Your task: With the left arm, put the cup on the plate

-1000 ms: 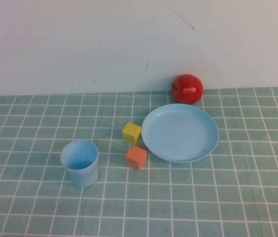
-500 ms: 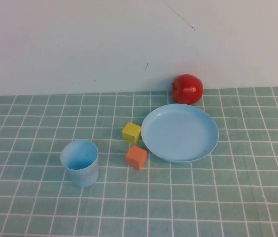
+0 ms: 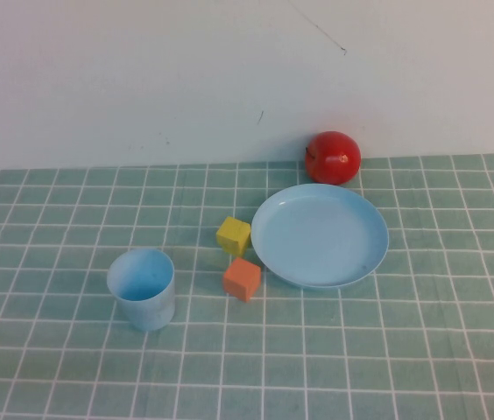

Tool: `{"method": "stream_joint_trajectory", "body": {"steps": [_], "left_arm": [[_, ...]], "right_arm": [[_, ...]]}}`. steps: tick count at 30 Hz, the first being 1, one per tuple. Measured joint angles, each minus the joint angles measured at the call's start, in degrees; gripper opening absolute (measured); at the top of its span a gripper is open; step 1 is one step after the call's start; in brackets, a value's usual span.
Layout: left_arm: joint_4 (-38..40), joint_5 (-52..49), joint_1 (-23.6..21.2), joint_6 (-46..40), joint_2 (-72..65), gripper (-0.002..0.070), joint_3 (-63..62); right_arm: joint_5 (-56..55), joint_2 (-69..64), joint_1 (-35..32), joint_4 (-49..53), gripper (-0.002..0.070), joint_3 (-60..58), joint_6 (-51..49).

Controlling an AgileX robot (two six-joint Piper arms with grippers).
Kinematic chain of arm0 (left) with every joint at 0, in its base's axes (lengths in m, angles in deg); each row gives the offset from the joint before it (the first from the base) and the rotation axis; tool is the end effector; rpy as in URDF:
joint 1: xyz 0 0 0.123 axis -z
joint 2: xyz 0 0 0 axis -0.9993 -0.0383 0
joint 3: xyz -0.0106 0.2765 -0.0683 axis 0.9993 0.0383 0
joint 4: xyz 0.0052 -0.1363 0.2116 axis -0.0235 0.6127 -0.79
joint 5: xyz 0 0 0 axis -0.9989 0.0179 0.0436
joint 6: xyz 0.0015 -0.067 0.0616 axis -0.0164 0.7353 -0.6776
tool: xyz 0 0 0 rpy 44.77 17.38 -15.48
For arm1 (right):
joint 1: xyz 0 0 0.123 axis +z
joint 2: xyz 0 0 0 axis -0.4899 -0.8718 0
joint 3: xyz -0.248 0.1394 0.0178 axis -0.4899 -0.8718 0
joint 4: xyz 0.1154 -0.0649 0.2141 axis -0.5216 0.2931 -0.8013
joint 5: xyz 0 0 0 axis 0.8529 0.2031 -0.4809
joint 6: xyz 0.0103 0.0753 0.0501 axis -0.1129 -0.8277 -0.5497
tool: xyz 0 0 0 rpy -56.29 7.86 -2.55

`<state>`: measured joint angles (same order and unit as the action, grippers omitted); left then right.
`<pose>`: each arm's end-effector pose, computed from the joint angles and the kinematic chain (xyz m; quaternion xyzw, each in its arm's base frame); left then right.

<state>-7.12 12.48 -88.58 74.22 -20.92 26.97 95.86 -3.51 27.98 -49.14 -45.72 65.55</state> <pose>0.0559 0.0005 0.2100 -0.0135 0.6611 -0.0073 0.7502 0.0528 -0.0037 0.1716 -0.0199 0.8018 -0.0457 0.5955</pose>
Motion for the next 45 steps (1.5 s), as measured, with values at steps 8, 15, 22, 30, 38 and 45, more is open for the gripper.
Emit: {"method": "stream_joint_trajectory", "body": {"steps": [8, 15, 22, 30, 38, 45], "left_arm": [[-0.44, 6.81, 0.00, 0.00, 0.00, -0.0003, 0.00], [-0.47, 6.83, 0.00, 0.64, 0.00, -0.0003, 0.00], [-0.47, 6.83, 0.00, 3.52, 0.00, -0.0003, 0.00], [-0.47, 7.09, 0.00, 6.24, 0.00, -0.0003, 0.22], [-0.47, 15.38, 0.00, 7.25, 0.00, -0.0003, 0.24], [-0.68, 19.13, 0.00, 5.96, 0.00, -0.0003, 0.24]], "right_arm": [[0.00, 0.00, 0.00, 0.00, -0.0002, 0.00, -0.22], [0.00, 0.00, 0.00, 0.00, -0.0002, 0.00, -0.26], [-0.03, 0.00, 0.00, 0.00, -0.0002, 0.00, -0.26], [-0.03, 0.00, 0.00, 0.00, -0.0002, 0.00, -0.26], [-0.03, 0.00, 0.00, -0.02, -0.0002, 0.00, -0.26], [-0.03, 0.00, 0.00, -0.12, -0.0002, 0.00, -0.26]]}}
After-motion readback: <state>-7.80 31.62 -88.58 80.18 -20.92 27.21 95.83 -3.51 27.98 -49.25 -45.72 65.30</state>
